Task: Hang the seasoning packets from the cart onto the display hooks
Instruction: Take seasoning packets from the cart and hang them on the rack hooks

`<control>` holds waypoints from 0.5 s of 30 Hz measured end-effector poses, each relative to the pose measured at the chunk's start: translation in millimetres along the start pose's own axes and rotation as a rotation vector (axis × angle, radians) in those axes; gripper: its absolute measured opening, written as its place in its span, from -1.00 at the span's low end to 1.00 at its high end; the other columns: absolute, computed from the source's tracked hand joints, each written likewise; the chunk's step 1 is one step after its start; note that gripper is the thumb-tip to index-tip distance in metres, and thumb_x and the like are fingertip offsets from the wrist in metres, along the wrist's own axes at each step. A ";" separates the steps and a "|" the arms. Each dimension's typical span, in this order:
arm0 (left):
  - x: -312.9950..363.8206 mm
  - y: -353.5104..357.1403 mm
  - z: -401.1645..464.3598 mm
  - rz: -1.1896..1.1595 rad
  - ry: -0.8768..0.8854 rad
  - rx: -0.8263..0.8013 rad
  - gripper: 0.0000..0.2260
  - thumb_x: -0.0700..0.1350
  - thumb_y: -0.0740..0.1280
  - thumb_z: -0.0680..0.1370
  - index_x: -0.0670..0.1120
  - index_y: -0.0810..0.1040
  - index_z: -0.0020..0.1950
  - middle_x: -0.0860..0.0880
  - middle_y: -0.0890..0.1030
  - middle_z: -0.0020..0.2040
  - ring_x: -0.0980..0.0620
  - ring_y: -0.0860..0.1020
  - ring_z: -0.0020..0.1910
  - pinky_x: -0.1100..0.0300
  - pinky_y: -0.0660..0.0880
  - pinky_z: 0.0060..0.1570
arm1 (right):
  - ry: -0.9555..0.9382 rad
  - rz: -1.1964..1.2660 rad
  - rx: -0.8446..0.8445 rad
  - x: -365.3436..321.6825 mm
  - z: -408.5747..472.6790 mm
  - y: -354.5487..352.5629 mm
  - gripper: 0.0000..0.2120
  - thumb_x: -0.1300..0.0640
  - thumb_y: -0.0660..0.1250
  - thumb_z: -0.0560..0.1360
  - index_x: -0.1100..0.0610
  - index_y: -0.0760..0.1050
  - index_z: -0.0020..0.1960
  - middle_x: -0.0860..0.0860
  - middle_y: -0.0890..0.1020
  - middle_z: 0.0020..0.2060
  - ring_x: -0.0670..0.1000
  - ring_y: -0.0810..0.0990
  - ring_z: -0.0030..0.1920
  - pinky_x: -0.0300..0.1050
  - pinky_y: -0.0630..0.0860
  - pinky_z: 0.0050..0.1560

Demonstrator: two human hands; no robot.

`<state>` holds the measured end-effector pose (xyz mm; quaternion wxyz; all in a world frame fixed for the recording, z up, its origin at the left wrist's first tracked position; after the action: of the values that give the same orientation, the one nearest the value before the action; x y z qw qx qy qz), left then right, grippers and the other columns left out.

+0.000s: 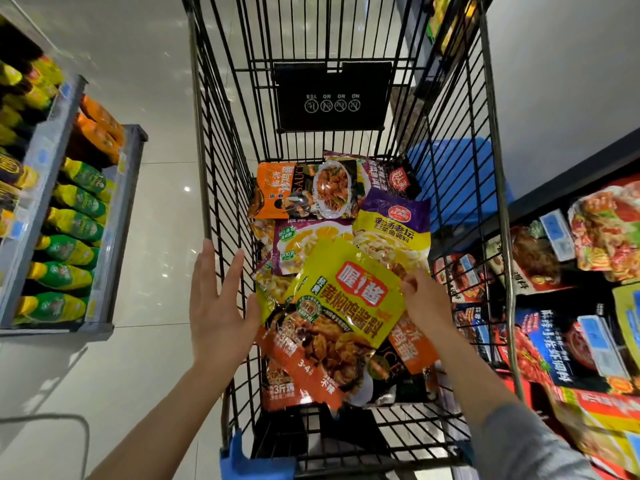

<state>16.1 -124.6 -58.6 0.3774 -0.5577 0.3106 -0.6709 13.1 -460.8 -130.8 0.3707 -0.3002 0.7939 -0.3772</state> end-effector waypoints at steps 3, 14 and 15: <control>0.4 0.2 0.2 0.043 -0.008 -0.013 -0.47 0.00 0.18 0.49 -0.06 0.34 0.47 -0.10 0.01 0.57 -0.15 0.07 0.53 -0.12 0.20 0.41 | -0.033 0.050 -0.008 -11.5 6.6 5.2 -0.91 0.12 0.20 0.60 0.10 0.43 -0.06 0.00 0.52 -0.18 0.08 0.50 -0.13 -0.09 0.34 -0.22; 3.3 1.1 -0.1 0.177 0.037 -0.003 -0.46 0.01 0.16 0.49 -0.03 0.34 0.47 -0.15 0.05 0.57 -0.17 0.04 0.53 -0.16 0.11 0.43 | -0.145 0.236 -0.050 -52.5 -4.1 13.6 -0.76 0.32 0.17 0.57 0.20 0.50 0.18 0.06 0.58 0.06 0.01 0.53 0.06 -0.23 0.39 -0.03; 8.5 0.9 -0.1 0.217 0.102 0.008 -0.47 0.00 0.18 0.49 -0.04 0.34 0.47 -0.17 0.09 0.56 -0.19 0.06 0.53 -0.16 0.08 0.44 | -0.212 0.219 -0.072 -64.5 -15.5 10.0 -0.74 0.33 0.17 0.57 0.18 0.53 0.19 0.05 0.60 0.07 -0.02 0.54 0.04 -0.31 0.38 -0.06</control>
<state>15.3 -132.4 -55.0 0.4336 -0.4842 0.3851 -0.6551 33.6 -400.8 -108.8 0.4804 -0.2628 0.7912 -0.2721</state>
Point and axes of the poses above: each hand's wrist, its own z-axis towards the middle knuckle, its own y-axis out of the palm, x = y × z, the point moved 7 cm from there along z, towards the middle knuckle
